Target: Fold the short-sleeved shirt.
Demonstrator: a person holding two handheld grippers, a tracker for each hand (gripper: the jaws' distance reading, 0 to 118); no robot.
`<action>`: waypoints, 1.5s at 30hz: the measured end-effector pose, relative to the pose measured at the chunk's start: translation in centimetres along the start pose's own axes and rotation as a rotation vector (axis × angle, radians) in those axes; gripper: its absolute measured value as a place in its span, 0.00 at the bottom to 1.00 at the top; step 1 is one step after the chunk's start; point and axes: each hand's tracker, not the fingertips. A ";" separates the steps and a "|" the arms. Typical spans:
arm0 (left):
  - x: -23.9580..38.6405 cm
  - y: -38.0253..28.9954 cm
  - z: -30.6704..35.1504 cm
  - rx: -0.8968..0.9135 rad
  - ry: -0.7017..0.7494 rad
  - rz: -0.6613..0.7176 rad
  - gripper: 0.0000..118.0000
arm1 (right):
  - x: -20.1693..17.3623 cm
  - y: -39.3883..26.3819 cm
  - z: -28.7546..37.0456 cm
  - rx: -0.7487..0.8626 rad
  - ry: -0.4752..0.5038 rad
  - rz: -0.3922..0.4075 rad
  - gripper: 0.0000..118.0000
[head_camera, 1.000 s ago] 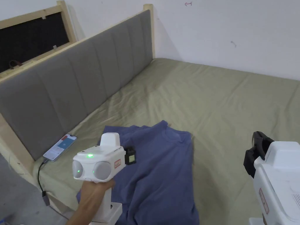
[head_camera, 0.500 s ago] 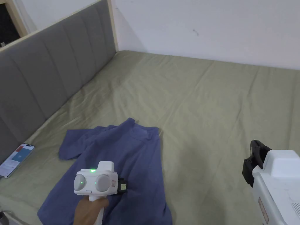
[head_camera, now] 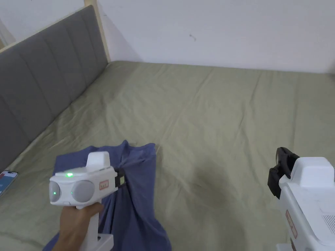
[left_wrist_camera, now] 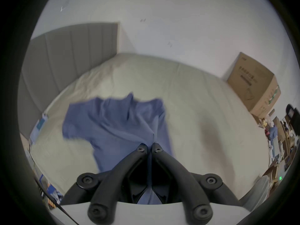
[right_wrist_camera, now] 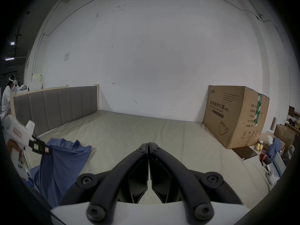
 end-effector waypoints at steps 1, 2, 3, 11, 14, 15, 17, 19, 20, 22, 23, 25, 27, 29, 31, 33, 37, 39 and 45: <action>1.0 1.4 0.8 0.043 -0.026 -0.006 0.00 | 0.4 0.0 0.3 0.004 -0.005 -0.004 0.00; 2.0 2.7 1.0 0.063 -0.057 -0.014 0.00 | 0.7 0.1 0.6 0.007 -0.009 -0.008 0.00; 3.2 4.2 1.8 0.091 -0.079 -0.028 0.00 | 1.2 0.1 1.0 0.011 -0.015 -0.012 0.00; 13.6 12.4 5.9 0.240 -0.275 -0.194 0.00 | 5.0 0.7 4.0 0.053 -0.080 -0.025 0.00; 17.7 13.2 6.1 0.248 -0.355 -0.231 0.00 | 6.5 1.0 5.1 0.068 -0.116 -0.025 0.00; 19.2 13.2 6.0 0.247 -0.378 -0.247 0.00 | 7.1 1.1 5.5 0.072 -0.130 -0.025 0.00; 21.9 12.9 5.6 0.236 -0.417 -0.287 0.00 | 8.2 1.2 6.3 0.080 -0.156 -0.024 0.00; 24.4 12.1 4.9 0.211 -0.455 -0.325 0.00 | 9.3 1.2 7.0 0.083 -0.182 -0.024 0.00; 25.4 11.5 4.6 0.195 -0.477 -0.331 0.00 | 9.7 1.1 7.3 0.082 -0.193 -0.023 0.00; 27.7 9.9 3.6 0.136 -0.530 -0.339 0.00 | 10.6 0.9 8.0 0.080 -0.218 -0.018 0.00; 28.6 8.9 3.0 0.109 -0.542 -0.357 0.00 | 11.0 0.7 8.2 0.076 -0.227 -0.017 0.00; 30.2 6.4 1.8 0.057 -0.580 -0.394 0.00 | 11.8 0.3 8.7 0.067 -0.245 -0.019 0.00; 31.2 3.8 0.7 -0.009 -0.607 -0.402 0.00 | 12.4 -0.2 8.9 0.054 -0.262 -0.024 0.00; 31.9 1.1 -1.1 -0.094 -0.611 -0.420 0.00 | 12.8 -0.7 9.0 0.041 -0.269 -0.031 0.00; 32.4 -2.0 -2.7 -0.177 -0.577 -0.467 0.00 | 13.1 -1.3 9.0 0.025 -0.272 -0.036 0.00; 32.5 -4.8 -4.9 -0.257 -0.532 -0.514 0.00 | 13.2 -1.8 8.9 0.013 -0.273 -0.040 0.00; 32.2 -9.6 -9.3 -0.375 -0.414 -0.560 0.00 | 13.1 -2.7 8.4 -0.018 -0.264 -0.054 0.00; 31.9 -10.8 -10.1 -0.418 -0.380 -0.557 0.00 | 13.1 -3.1 8.2 -0.029 -0.257 -0.057 0.00; 31.7 -10.2 -9.1 -0.357 -0.375 -0.504 0.31 | 12.9 -3.2 8.1 -0.044 -0.251 -0.061 0.00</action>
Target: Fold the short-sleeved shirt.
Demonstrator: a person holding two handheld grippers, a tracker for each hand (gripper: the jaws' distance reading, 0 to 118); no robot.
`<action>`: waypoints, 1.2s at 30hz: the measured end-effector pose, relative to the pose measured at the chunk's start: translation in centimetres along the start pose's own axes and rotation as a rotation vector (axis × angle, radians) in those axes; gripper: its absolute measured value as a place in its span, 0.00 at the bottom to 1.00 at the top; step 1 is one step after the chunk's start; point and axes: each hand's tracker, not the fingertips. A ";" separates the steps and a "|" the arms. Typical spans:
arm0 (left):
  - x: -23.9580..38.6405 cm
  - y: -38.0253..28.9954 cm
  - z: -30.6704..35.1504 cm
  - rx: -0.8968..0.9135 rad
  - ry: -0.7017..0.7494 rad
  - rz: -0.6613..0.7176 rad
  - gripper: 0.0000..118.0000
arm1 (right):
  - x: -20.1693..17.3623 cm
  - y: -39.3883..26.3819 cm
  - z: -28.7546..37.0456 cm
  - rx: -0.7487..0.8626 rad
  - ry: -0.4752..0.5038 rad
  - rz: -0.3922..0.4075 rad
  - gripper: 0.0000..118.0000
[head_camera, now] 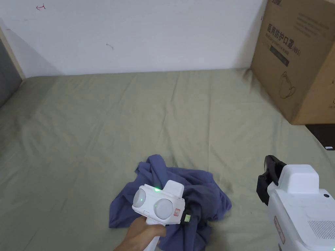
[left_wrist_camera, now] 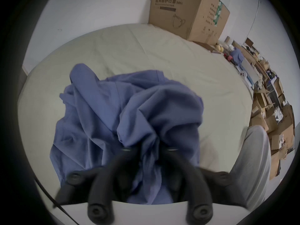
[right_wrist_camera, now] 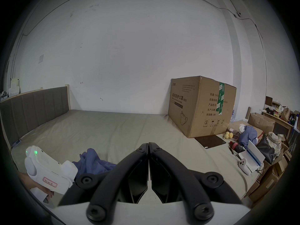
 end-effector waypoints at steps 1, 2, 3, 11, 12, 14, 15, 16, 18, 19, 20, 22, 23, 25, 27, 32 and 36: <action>0.3 0.2 1.7 0.039 0.016 0.021 0.61 | 0.0 0.1 0.0 0.002 0.001 -0.001 0.00; 0.3 0.4 2.8 0.072 0.029 0.030 0.82 | 0.0 0.3 0.1 0.005 0.000 -0.001 0.00; 0.2 0.5 4.0 0.123 0.035 0.033 0.98 | 0.0 0.5 0.3 0.008 0.000 -0.002 0.00; -2.2 1.1 16.1 0.599 0.185 0.102 1.00 | -0.2 2.3 1.4 0.063 -0.003 -0.018 0.00; -2.7 0.8 17.4 0.643 0.218 0.106 1.00 | -0.2 2.6 1.5 0.070 -0.003 -0.020 0.00; -3.8 0.2 19.0 0.719 0.279 0.117 1.00 | -0.4 3.0 1.8 0.086 -0.001 -0.024 0.00; -4.3 -0.3 19.9 0.751 0.313 0.123 0.99 | -0.5 3.2 1.9 0.092 0.000 -0.026 0.00; -4.8 -0.8 20.6 0.775 0.349 0.131 0.99 | -0.6 3.4 2.0 0.099 0.001 -0.027 0.00; -5.9 -1.9 21.3 0.822 0.414 0.133 0.95 | -0.8 3.7 2.2 0.112 0.004 -0.030 0.00; -6.3 -2.5 21.7 0.839 0.439 0.127 0.88 | -0.9 3.8 2.3 0.116 0.005 -0.031 0.00; -6.7 -3.0 22.0 0.850 0.467 0.126 0.80 | -1.1 3.9 2.3 0.121 0.006 -0.032 0.00; -7.2 -4.0 22.4 0.861 0.509 0.117 0.69 | -1.4 4.1 2.5 0.132 0.012 -0.033 0.00; -7.5 -4.4 22.4 0.862 0.520 0.119 0.65 | -1.5 4.2 2.6 0.137 0.014 -0.033 0.00; -7.5 -5.0 22.6 0.857 0.534 0.109 0.38 | -1.9 4.3 2.7 0.146 0.018 -0.032 0.00; -8.0 -5.5 22.6 0.851 0.537 0.112 0.07 | -2.1 4.4 2.8 0.150 0.026 -0.029 0.00; -9.1 -6.3 22.5 0.837 0.516 0.194 0.00 | -2.5 4.4 2.7 0.149 0.037 -0.024 0.00; -10.2 -5.3 21.2 0.727 0.503 0.201 0.00 | -2.5 4.1 2.1 0.139 0.043 -0.016 0.00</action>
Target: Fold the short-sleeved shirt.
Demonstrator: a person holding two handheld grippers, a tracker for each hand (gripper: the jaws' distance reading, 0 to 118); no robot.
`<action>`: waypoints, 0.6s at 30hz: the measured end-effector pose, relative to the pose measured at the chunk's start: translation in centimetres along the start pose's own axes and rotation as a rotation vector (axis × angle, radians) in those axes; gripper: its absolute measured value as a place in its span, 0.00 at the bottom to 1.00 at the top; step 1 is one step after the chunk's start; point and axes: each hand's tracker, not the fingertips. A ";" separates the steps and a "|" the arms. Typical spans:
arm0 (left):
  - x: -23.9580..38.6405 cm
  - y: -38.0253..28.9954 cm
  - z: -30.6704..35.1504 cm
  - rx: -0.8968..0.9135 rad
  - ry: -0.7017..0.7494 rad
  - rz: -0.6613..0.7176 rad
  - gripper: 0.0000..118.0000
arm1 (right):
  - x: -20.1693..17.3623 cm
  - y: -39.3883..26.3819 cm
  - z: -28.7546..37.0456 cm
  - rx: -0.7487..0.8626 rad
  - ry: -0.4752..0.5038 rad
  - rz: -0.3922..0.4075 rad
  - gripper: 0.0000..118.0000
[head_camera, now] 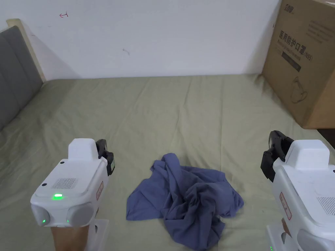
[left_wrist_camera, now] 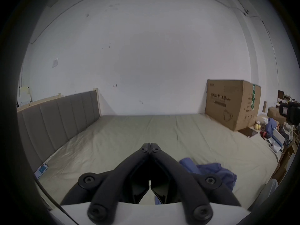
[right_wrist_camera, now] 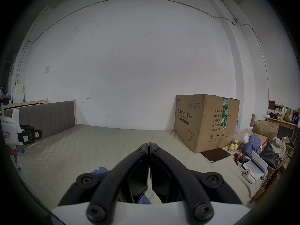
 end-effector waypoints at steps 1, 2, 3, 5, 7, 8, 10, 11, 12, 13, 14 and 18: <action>-0.3 -0.4 -1.4 -0.062 -0.021 0.008 0.00 | 0.0 -0.1 -0.2 -0.004 0.000 -0.001 0.00; -0.4 -0.7 -2.3 -0.119 -0.039 0.019 0.00 | 0.0 -0.2 -0.3 -0.008 -0.001 -0.001 0.00; -0.3 -1.2 -3.4 -0.203 -0.050 0.024 0.00 | 0.1 -0.4 -0.5 -0.012 0.000 -0.001 0.00; -0.1 -2.0 -5.1 -0.316 -0.081 0.032 0.00 | 0.1 -0.7 -0.9 -0.022 0.001 0.001 0.00; 0.2 -3.8 -7.3 -0.427 -0.115 0.052 0.00 | 0.2 -1.1 -1.4 -0.035 0.002 0.000 0.00; 0.4 -4.7 -8.3 -0.478 -0.136 0.050 0.00 | 0.3 -1.3 -1.6 -0.041 0.001 0.000 0.00; 0.9 -6.5 -9.8 -0.549 -0.159 0.065 0.00 | 0.3 -1.8 -2.0 -0.054 -0.002 0.006 0.00; 1.1 -7.4 -10.6 -0.582 -0.161 0.068 0.00 | 0.3 -2.0 -2.2 -0.060 -0.002 0.008 0.00; 1.3 -8.3 -11.3 -0.611 -0.171 0.084 0.00 | 0.3 -2.2 -2.4 -0.068 0.000 0.009 0.00; 1.7 -8.7 -11.5 -0.642 -0.175 0.098 0.08 | 0.4 -2.4 -2.6 -0.075 0.001 0.010 0.00; 1.8 -9.3 -11.9 -0.652 -0.171 0.113 0.19 | 0.4 -2.6 -2.7 -0.082 0.001 0.012 0.00; 2.6 -11.4 -13.2 -0.727 -0.135 0.108 0.60 | 0.8 -3.4 -3.5 -0.110 -0.004 0.018 0.00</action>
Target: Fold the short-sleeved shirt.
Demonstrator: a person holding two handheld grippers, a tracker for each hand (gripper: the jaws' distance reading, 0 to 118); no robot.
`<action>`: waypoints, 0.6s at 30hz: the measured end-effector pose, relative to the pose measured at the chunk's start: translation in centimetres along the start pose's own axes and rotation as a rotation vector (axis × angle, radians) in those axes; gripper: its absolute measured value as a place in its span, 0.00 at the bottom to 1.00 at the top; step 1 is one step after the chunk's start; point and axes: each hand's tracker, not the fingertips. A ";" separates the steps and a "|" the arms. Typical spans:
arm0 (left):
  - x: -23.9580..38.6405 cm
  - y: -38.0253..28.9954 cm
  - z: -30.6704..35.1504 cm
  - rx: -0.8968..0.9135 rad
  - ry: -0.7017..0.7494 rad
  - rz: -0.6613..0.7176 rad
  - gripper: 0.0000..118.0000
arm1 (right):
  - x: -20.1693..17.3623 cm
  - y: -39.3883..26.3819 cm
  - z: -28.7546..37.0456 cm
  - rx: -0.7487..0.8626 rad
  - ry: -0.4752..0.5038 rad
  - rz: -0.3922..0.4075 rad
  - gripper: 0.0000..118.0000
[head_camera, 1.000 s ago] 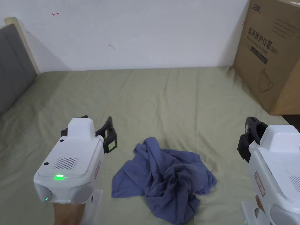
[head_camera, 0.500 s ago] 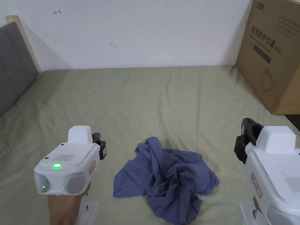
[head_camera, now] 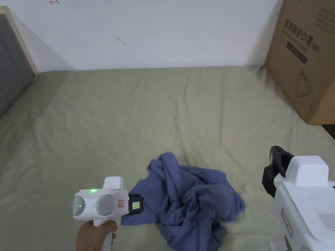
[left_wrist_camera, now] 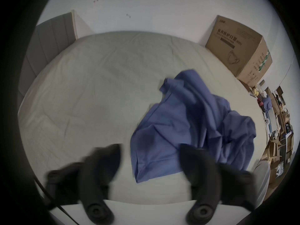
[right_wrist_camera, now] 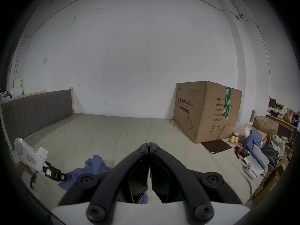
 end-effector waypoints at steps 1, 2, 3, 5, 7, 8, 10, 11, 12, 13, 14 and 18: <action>0.1 -0.3 -0.5 -0.012 0.016 0.007 0.83 | 0.1 -0.2 -0.2 -0.009 0.000 -0.002 0.00; 0.2 -0.5 -0.9 -0.019 0.030 0.007 0.91 | 0.2 -0.3 -0.4 -0.015 0.000 -0.004 0.00; 0.1 -0.8 -1.8 -0.015 0.036 0.005 0.92 | 0.2 -0.5 -0.6 -0.021 0.000 -0.005 0.00; 0.2 -1.1 -2.8 -0.038 0.039 0.001 0.90 | 0.3 -0.7 -1.0 -0.032 0.002 -0.004 0.00; 0.8 -1.7 -3.5 -0.067 0.046 -0.009 0.60 | 0.3 -1.0 -1.4 -0.042 0.004 -0.002 0.00; 1.0 -2.1 -4.1 -0.084 0.055 -0.019 0.39 | 0.3 -1.1 -1.6 -0.046 0.005 -0.002 0.00; 1.6 -2.2 -3.7 -0.055 0.087 -0.040 0.36 | 0.4 -1.4 -2.1 -0.060 0.010 -0.002 0.00; 1.5 -2.3 -3.8 -0.054 0.089 -0.054 0.31 | 0.5 -1.5 -2.4 -0.066 0.012 -0.004 0.00; 1.8 -2.3 -3.6 -0.039 0.081 -0.092 0.20 | 0.5 -1.6 -3.0 -0.077 0.014 -0.007 0.00; 1.8 -2.2 -3.3 -0.016 0.077 -0.117 0.01 | 0.6 -1.8 -3.7 -0.094 0.021 -0.009 0.00; 1.8 -2.1 -2.9 0.000 0.042 -0.106 0.00 | 0.7 -1.9 -4.7 -0.113 0.027 -0.006 0.00; 1.7 -1.2 0.3 0.090 -0.011 -0.054 0.00 | 0.2 -2.6 -9.8 -0.215 0.071 0.044 0.05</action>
